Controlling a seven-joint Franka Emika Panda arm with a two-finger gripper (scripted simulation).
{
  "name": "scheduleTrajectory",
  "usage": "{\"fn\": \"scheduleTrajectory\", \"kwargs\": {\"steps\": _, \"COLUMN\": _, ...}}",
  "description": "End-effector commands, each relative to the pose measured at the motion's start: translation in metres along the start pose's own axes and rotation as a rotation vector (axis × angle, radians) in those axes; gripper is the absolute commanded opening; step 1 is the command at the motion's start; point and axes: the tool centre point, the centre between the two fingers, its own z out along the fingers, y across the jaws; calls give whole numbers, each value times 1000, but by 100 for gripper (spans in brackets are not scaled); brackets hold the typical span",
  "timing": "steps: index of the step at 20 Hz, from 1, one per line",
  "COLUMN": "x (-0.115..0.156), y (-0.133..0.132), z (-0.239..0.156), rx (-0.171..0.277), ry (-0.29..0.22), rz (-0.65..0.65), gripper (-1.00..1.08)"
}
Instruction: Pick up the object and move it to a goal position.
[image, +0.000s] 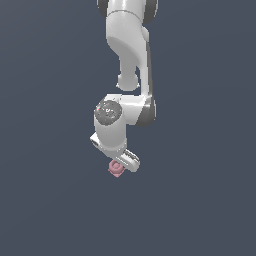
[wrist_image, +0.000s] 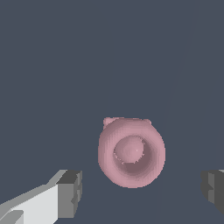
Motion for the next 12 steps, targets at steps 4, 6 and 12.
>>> {"fn": "scheduleTrajectory", "kwargs": {"steps": 4, "x": 6, "y": -1, "z": 4, "rx": 1, "ry": 5, "rz": 43, "gripper": 100}}
{"fn": "scheduleTrajectory", "kwargs": {"steps": 6, "x": 7, "y": -1, "z": 5, "rx": 1, "ry": 6, "rz": 45, "gripper": 100}}
{"fn": "scheduleTrajectory", "kwargs": {"steps": 12, "x": 6, "y": -1, "z": 14, "rx": 0, "ry": 5, "rz": 42, "gripper": 100}}
